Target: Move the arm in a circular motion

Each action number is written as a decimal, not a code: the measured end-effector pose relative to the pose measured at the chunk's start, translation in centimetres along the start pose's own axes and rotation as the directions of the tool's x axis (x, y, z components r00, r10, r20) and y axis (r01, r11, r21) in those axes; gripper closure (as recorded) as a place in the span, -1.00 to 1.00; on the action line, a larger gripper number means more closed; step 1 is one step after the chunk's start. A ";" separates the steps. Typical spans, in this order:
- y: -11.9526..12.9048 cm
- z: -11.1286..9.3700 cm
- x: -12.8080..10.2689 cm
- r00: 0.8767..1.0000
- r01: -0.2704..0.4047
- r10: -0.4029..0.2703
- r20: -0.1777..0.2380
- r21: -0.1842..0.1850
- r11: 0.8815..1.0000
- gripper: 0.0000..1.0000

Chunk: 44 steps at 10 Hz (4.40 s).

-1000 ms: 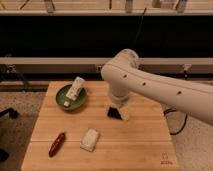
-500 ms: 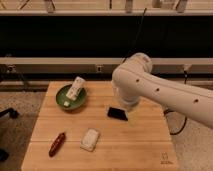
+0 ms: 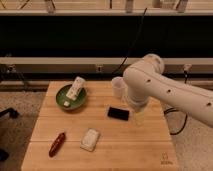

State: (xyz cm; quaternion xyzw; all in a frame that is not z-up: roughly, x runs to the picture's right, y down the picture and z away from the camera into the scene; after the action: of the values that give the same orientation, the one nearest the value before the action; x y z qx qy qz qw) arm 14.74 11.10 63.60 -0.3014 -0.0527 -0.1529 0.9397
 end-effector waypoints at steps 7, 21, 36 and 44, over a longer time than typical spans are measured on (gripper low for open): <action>0.7 0.6 6.7 0.992 -0.125 0.125 0.015 -0.002 0.992 -0.60; -6.0 1.4 10.5 0.982 -0.186 0.186 0.023 -0.012 0.983 -0.60; -13.4 3.0 0.3 1.000 0.028 -0.028 -0.004 -0.020 0.999 -0.60; -10.4 1.7 -6.3 0.989 0.147 -0.147 0.003 -0.004 0.989 -0.60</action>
State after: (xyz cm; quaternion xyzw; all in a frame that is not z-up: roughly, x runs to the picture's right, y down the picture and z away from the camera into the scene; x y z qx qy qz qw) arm 5.43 5.66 69.47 -0.2988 -0.0756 -0.2216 0.9251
